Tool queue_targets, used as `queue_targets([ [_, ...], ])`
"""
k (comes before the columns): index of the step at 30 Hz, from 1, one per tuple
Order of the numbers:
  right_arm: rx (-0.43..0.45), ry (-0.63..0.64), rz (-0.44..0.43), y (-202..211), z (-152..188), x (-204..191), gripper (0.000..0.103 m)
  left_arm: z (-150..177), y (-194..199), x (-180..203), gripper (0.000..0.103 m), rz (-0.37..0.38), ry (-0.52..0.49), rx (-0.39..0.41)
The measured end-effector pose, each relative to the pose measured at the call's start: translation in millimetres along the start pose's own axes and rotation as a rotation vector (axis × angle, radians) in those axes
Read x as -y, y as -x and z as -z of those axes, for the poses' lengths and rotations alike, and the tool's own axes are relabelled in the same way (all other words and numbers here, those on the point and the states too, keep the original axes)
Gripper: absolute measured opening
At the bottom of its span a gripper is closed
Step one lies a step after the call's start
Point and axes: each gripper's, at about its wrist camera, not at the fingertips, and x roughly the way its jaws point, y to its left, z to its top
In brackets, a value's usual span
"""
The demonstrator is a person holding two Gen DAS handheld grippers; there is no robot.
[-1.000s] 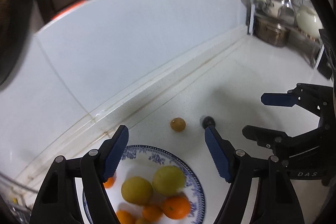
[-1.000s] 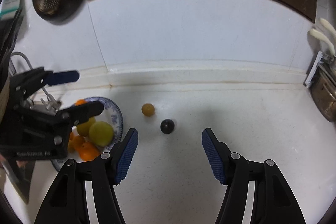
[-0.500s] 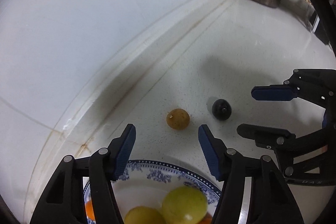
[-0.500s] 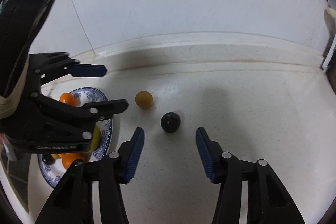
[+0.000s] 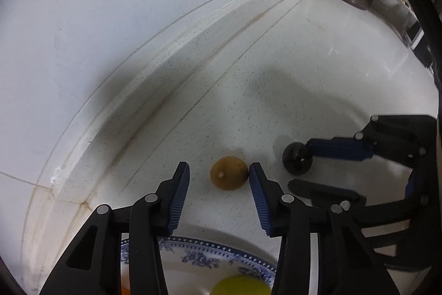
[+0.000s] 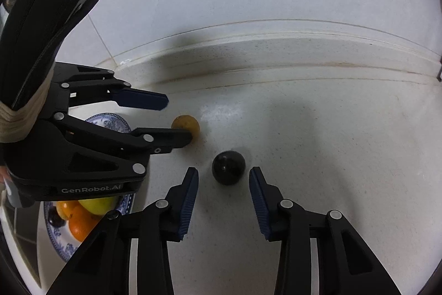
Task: Organize fruits
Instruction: 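Grasp the brown kiwi with the left gripper while the right gripper grasps the dark plum, then carry the kiwi and plum in both grippers over the plate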
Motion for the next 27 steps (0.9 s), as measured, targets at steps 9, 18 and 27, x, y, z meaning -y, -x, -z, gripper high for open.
queue_targets([
  [9, 0.001, -0.010, -0.011, -6.5, -5.4, 4.8, 0.027, -2.7, -12.2, 4.1, 0.029, -0.003, 0.011, -0.052],
  [18, 0.003, -0.008, -0.036, -8.3, -10.9, 10.7, 0.028, 14.2, 3.9, -7.3, 0.027, -0.021, 0.027, -0.060],
  [27, -0.005, 0.005, -0.047, -10.9, -17.1, 13.0, 0.028, 20.3, 16.9, -13.4, 0.027, -0.050, 0.089, -0.023],
])
